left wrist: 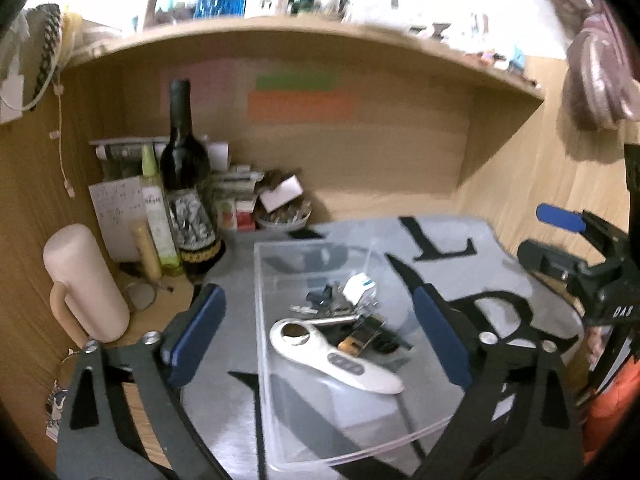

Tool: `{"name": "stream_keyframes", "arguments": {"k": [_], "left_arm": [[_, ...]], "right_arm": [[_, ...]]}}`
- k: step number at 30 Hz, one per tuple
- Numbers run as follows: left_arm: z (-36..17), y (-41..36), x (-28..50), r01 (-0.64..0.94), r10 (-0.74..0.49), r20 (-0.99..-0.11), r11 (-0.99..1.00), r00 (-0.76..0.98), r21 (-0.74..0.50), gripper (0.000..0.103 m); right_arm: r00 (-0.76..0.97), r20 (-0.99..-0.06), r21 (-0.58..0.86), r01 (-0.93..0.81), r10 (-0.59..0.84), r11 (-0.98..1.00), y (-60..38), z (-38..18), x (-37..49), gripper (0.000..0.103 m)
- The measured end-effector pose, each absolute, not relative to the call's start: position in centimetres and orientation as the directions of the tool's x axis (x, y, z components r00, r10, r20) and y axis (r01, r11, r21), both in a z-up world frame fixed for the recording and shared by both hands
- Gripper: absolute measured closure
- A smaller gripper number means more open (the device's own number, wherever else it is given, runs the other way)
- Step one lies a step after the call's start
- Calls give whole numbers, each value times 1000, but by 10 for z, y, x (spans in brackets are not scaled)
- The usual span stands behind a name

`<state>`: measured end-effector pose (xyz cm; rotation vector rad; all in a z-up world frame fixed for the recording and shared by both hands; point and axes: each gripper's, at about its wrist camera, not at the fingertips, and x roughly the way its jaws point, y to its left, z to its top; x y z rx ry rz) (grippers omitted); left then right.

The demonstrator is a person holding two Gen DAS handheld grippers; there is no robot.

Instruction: Organize rigid objects

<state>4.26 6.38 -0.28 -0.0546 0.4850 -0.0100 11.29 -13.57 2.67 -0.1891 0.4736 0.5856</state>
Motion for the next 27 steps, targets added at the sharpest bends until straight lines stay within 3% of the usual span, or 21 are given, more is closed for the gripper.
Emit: {"name": "stream_keyframes", "arguments": {"k": [12, 27], "left_arm": [[-1, 35, 12, 21, -46, -350, 997, 936, -75, 2], [-2, 24, 3, 23, -39, -316, 998, 948, -55, 1]], "right_arm": [[789, -381, -59, -542, 482, 839, -157, 30, 66, 0], [799, -362, -41, -528, 480, 848, -162, 26, 59, 0]]}}
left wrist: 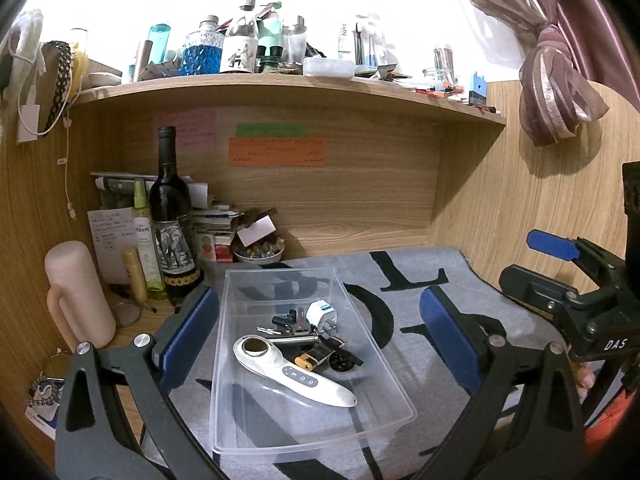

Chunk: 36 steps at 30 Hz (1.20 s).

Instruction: Organize rigid objects

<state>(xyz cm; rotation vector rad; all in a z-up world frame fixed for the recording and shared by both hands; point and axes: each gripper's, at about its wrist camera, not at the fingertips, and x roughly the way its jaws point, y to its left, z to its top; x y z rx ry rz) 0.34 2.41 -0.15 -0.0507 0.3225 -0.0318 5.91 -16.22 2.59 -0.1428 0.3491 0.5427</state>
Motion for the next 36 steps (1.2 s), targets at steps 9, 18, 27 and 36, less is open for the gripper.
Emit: {"name": "stream_keyframes", "arguments": {"k": [9, 18, 27, 36], "left_arm": [[-3, 24, 8, 29, -51, -326, 997, 944, -71, 1], [-5, 24, 10, 34, -57, -329, 997, 943, -76, 1], [-7, 24, 12, 32, -58, -333, 996, 941, -81, 1], [-8, 24, 13, 37, -62, -335, 996, 940, -81, 1]], "right_arm": [[796, -373, -44, -529, 478, 847, -158, 24, 61, 0], [798, -378, -45, -523, 470, 851, -155, 23, 61, 0], [798, -380, -44, -521, 468, 852, -154, 23, 62, 0], [797, -381, -44, -522, 469, 852, -154, 23, 63, 0]]}}
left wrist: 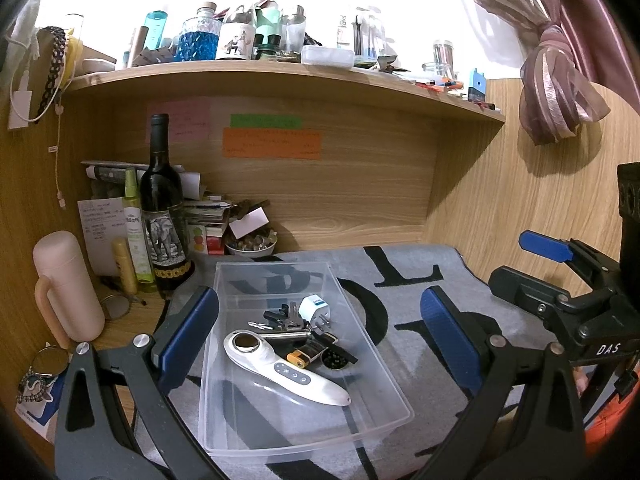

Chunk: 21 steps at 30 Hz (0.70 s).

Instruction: Organize rigid objects

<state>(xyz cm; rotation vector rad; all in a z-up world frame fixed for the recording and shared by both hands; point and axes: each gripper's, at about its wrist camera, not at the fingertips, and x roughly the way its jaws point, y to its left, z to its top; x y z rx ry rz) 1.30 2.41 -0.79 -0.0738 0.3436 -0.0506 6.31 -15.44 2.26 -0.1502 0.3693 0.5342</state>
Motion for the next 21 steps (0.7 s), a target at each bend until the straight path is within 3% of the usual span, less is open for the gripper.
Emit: {"name": "stream_keyframes", "arguments": {"k": [21], "left_arm": [[-10, 26, 15, 50, -81, -343, 994, 936, -100, 0]], "right_arm": [[800, -383, -49, -517, 462, 855, -150, 22, 62, 0]]}}
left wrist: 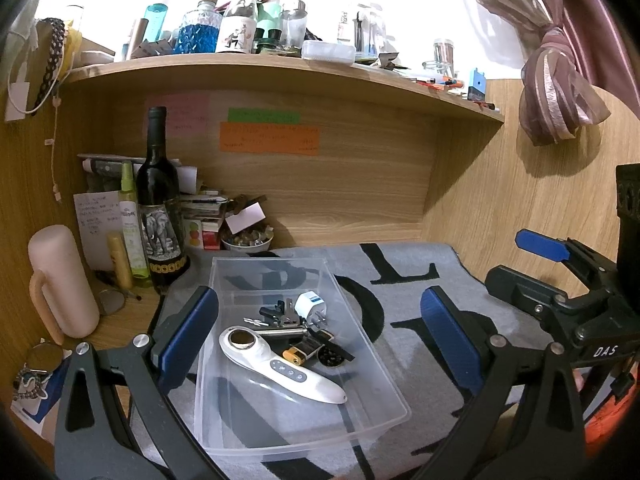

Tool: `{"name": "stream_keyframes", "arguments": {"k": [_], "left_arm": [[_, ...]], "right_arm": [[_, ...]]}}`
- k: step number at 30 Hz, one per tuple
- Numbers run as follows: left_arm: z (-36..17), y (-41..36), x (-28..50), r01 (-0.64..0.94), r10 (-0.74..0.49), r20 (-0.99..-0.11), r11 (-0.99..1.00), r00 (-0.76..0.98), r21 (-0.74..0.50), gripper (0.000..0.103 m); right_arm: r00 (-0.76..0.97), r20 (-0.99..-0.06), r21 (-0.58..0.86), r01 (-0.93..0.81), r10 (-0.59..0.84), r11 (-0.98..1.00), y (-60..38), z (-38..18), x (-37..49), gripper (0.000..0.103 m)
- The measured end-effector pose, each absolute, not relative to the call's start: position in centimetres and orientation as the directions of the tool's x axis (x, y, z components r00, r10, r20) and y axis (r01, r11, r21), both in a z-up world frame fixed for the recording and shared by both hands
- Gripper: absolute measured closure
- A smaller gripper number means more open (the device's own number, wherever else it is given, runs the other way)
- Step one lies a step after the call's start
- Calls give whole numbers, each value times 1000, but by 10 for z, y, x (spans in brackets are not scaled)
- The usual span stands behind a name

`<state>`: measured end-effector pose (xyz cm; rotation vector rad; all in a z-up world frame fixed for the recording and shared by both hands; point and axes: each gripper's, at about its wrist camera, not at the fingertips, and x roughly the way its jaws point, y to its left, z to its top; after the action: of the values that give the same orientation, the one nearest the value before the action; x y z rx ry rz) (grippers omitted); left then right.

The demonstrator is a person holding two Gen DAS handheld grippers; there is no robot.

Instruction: Organize rigid objects

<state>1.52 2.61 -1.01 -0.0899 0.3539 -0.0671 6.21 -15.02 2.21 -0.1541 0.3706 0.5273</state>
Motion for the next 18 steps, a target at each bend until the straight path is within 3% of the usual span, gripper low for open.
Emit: {"name": "stream_keyframes", "arguments": {"k": [18], "left_arm": [[-12, 27, 15, 61, -95, -352, 992, 931, -107, 0]], "right_arm": [[797, -384, -49, -522, 467, 851, -152, 22, 64, 0]]}}
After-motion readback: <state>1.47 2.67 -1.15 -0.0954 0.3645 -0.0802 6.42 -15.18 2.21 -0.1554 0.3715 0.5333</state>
